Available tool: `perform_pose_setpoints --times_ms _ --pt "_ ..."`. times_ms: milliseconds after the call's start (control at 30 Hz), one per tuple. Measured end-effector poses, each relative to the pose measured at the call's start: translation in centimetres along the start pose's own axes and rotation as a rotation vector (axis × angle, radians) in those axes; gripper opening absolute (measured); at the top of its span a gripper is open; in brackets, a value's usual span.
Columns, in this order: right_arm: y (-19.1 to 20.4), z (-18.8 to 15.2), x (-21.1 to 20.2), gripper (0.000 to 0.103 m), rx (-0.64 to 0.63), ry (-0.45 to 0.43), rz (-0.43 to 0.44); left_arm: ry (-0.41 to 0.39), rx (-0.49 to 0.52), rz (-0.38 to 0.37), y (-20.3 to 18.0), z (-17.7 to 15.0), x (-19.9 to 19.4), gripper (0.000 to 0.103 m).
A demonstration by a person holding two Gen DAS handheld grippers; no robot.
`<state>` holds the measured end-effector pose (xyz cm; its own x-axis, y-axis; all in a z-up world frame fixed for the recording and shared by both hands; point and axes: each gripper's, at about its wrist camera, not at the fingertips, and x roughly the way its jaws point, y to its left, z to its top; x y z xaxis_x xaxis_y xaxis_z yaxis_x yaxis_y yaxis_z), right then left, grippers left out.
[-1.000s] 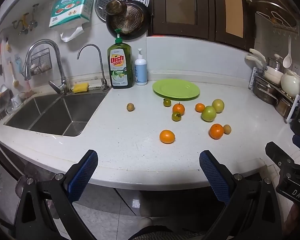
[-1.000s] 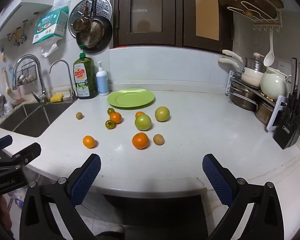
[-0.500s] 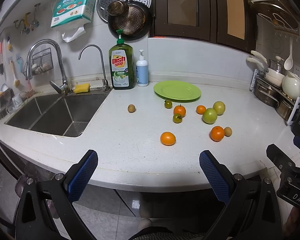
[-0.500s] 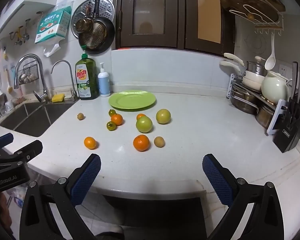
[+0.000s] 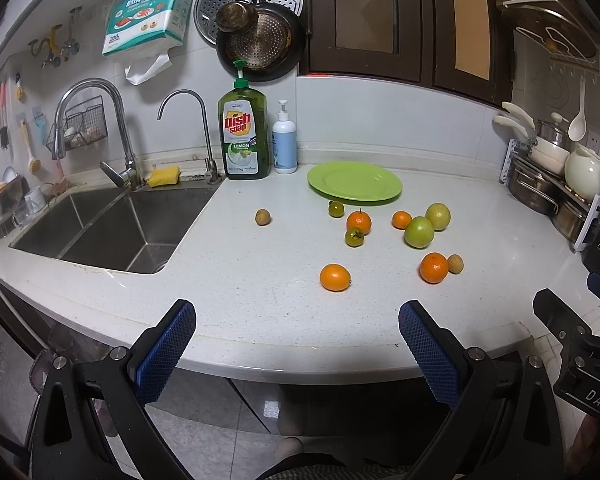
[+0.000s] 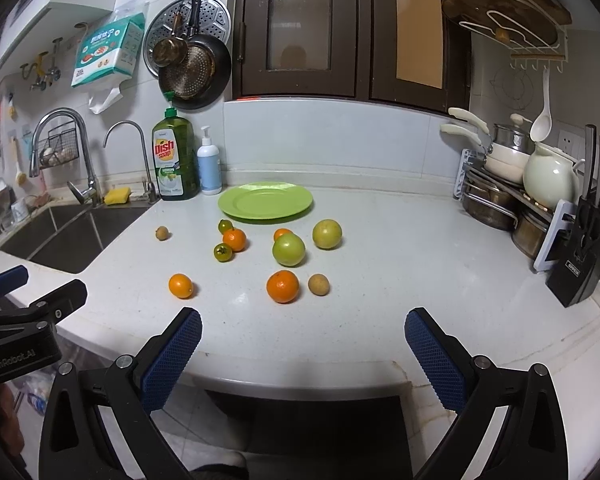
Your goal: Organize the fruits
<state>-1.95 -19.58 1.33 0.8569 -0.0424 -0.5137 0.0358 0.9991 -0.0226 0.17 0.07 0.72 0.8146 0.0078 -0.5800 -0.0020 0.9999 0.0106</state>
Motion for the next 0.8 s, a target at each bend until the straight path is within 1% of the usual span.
perform_pose_setpoints --times_ms 800 --pt "-0.01 -0.10 0.05 0.103 -0.002 -0.003 0.001 -0.002 0.001 -0.001 0.08 -0.32 0.02 0.103"
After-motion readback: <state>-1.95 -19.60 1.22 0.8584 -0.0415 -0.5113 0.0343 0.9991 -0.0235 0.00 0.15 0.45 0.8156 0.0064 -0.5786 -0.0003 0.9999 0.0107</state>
